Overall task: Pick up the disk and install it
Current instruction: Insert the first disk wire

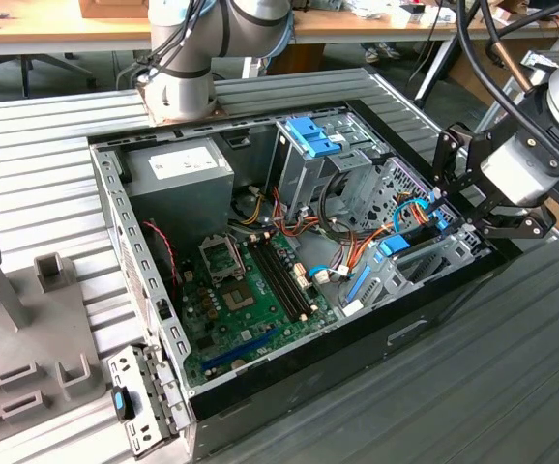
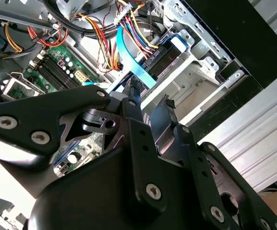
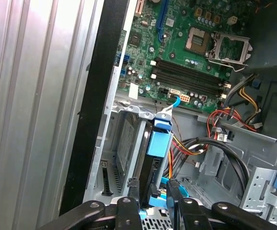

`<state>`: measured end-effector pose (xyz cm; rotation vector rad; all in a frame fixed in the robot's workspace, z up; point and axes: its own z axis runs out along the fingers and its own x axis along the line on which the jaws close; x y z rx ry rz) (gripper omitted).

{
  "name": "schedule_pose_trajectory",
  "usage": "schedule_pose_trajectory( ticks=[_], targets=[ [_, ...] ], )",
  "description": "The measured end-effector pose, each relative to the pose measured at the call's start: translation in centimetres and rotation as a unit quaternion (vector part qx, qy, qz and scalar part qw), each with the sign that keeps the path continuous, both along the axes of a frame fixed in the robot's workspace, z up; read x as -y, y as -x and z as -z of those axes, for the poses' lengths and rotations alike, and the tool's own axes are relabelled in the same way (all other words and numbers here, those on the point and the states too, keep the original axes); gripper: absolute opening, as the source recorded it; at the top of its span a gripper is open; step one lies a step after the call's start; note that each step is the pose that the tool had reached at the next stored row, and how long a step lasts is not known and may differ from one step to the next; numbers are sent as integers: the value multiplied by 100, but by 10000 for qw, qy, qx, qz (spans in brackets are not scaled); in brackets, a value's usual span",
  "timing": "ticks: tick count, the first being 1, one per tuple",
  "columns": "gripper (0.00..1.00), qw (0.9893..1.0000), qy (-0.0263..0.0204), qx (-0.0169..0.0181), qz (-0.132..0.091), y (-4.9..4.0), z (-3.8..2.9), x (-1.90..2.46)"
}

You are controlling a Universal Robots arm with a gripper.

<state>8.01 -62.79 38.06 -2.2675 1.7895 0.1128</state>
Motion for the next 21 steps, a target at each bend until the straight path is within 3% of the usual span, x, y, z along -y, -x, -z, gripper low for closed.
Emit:
schedule_pose_trajectory(
  ticks=[6,13,21],
  targets=[
    [36,10000,-64,1,3,0,58,0],
    [36,10000,-75,0,4,-27,109,0],
    [36,10000,-85,-1,3,-86,121,0]
  ],
)
